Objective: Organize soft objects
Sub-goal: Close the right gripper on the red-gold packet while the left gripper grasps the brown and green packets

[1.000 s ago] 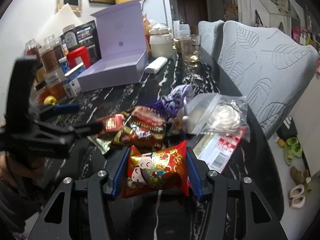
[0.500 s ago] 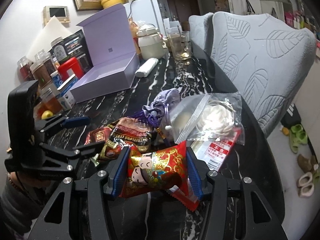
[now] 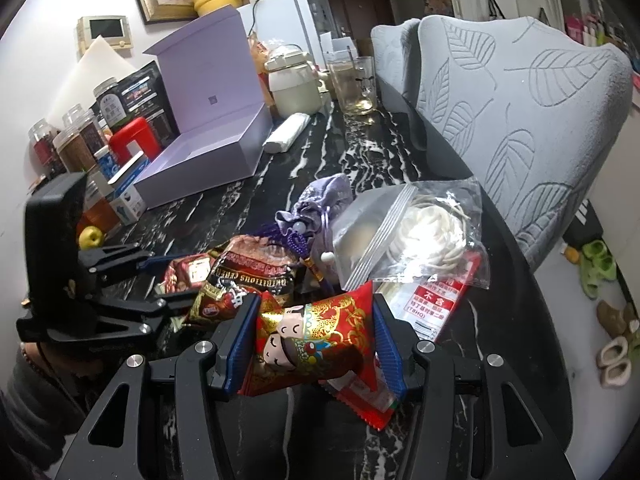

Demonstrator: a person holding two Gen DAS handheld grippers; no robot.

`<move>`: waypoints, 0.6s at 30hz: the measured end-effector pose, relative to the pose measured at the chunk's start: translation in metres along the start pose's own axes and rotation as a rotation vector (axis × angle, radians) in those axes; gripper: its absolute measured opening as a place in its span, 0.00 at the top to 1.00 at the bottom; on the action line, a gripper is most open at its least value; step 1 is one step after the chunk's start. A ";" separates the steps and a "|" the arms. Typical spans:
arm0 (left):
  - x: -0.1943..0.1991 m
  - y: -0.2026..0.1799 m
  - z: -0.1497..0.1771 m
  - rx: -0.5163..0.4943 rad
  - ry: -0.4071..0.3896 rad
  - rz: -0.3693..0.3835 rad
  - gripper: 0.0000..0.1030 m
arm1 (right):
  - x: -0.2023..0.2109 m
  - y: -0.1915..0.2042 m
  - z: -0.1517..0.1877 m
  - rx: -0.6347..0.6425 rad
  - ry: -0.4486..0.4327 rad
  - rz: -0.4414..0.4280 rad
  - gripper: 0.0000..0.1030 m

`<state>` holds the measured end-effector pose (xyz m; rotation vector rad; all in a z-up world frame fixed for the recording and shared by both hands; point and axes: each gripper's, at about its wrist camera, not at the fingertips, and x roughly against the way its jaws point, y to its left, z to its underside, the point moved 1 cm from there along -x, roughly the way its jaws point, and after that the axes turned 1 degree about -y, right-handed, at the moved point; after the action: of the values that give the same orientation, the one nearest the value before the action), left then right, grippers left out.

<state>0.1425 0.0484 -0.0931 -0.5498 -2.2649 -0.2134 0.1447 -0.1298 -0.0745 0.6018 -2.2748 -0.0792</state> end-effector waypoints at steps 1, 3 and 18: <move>0.000 -0.002 0.001 -0.009 0.001 -0.005 0.59 | 0.000 0.000 0.000 0.001 0.002 0.000 0.48; 0.001 -0.005 0.001 -0.014 -0.003 0.001 0.59 | 0.000 0.001 0.001 0.001 0.002 -0.003 0.48; 0.017 0.012 0.014 0.082 0.000 -0.040 0.59 | 0.001 0.005 0.002 0.001 0.003 -0.019 0.48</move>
<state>0.1285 0.0685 -0.0906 -0.4625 -2.2749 -0.1399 0.1405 -0.1259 -0.0735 0.6233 -2.2666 -0.0860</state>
